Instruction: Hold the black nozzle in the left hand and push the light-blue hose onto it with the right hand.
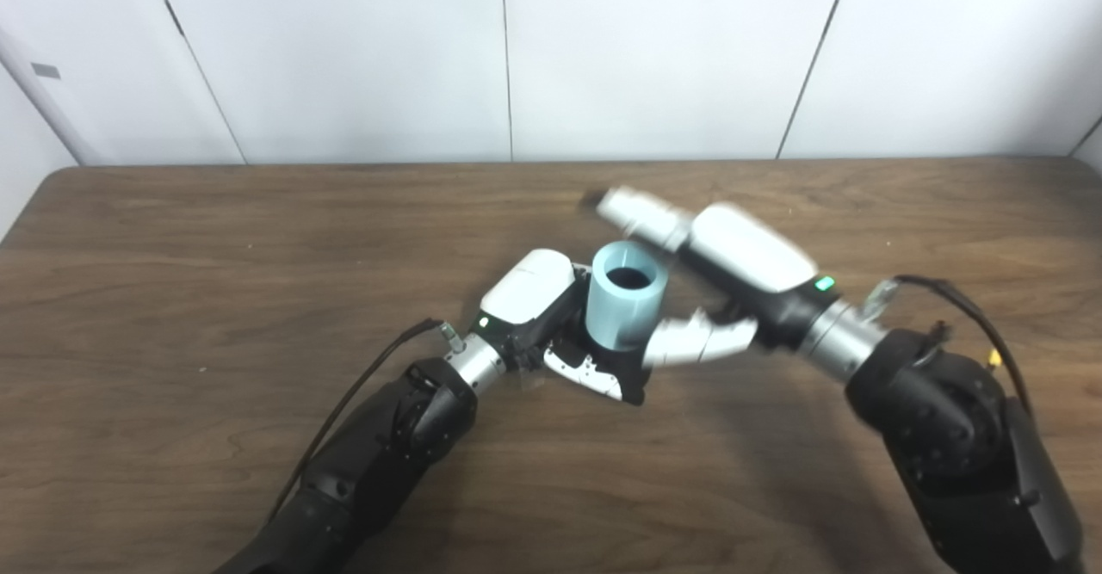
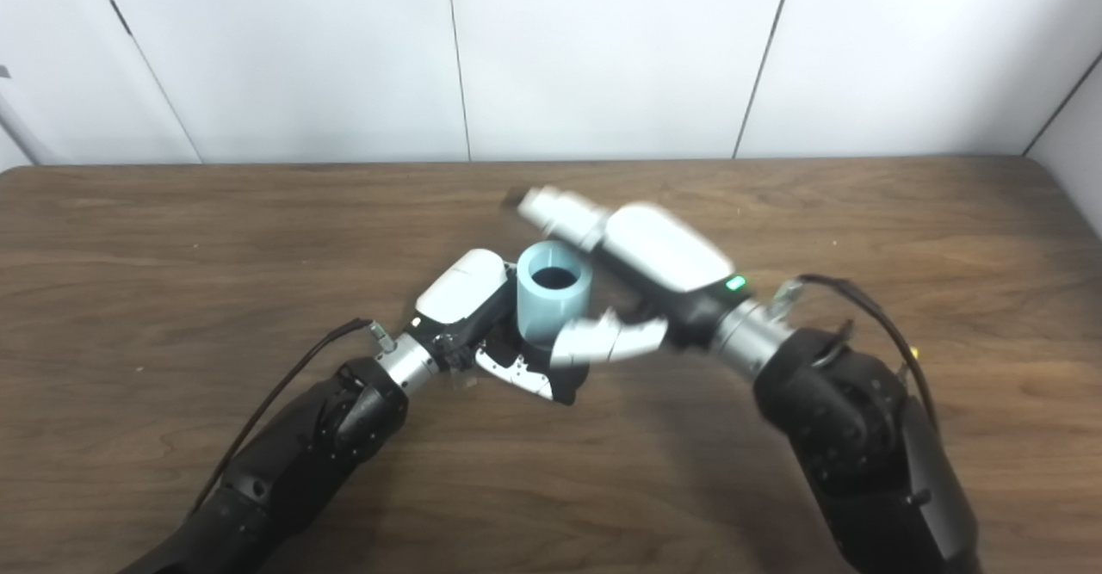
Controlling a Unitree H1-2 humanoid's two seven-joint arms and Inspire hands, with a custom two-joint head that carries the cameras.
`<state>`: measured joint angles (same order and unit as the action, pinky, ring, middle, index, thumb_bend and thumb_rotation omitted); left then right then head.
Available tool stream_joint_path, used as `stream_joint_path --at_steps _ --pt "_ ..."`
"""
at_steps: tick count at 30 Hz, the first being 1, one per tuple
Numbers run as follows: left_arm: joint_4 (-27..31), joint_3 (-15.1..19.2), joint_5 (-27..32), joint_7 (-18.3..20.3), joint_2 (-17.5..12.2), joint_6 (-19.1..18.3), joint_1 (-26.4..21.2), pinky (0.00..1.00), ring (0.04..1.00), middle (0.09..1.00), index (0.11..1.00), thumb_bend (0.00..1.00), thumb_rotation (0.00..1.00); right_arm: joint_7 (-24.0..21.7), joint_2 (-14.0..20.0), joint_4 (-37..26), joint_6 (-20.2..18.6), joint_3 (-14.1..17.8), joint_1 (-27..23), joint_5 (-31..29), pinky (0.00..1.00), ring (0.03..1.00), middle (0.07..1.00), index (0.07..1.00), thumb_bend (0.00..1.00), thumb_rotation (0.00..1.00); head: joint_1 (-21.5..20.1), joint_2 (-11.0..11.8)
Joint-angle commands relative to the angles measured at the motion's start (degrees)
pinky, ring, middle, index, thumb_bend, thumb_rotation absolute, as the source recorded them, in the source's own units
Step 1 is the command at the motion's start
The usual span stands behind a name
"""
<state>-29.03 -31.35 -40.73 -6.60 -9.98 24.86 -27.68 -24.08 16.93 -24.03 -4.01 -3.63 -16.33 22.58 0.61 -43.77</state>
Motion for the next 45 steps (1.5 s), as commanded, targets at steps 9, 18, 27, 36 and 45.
stream_joint_path --at_steps 9,18,27,36,45 --pt "-5.5 -2.6 -1.8 2.1 -0.9 -1.8 7.4 0.35 0.38 0.484 0.517 0.5 0.0 12.2 -7.3 -0.4 -6.1 11.7 -6.7 -19.5 0.69 0.88 0.962 1.0 0.68 0.65 0.1 -0.2" --pt "-4.7 -2.6 -1.8 3.0 -1.1 -2.5 7.6 0.33 0.371 0.475 0.533 0.5 0.0 16.2 -9.2 -2.8 -14.6 12.4 -5.3 -23.7 0.67 0.842 0.925 0.974 0.47 0.49 0.0 -0.2" --pt "-4.7 -2.2 -1.9 2.3 -0.9 -3.1 7.8 0.33 0.371 0.481 0.54 0.5 0.0 14.7 -7.4 5.3 -14.1 10.5 0.6 -25.5 0.46 0.613 0.766 0.749 0.6 0.13 0.4 0.3" --pt "0.9 0.1 -2.7 1.0 -2.1 -5.3 8.9 0.35 0.434 0.461 0.523 0.52 0.0 16.2 -10.0 6.1 -14.1 7.6 4.4 -26.1 0.41 0.574 0.759 0.738 0.64 0.21 0.0 0.8" --pt "13.5 6.1 1.1 6.6 -3.1 -12.4 11.4 0.59 0.725 0.761 0.74 0.83 0.27 18.7 -13.1 7.9 -13.8 8.7 7.4 -27.7 0.42 0.597 0.786 0.781 0.55 0.24 -0.3 1.3"
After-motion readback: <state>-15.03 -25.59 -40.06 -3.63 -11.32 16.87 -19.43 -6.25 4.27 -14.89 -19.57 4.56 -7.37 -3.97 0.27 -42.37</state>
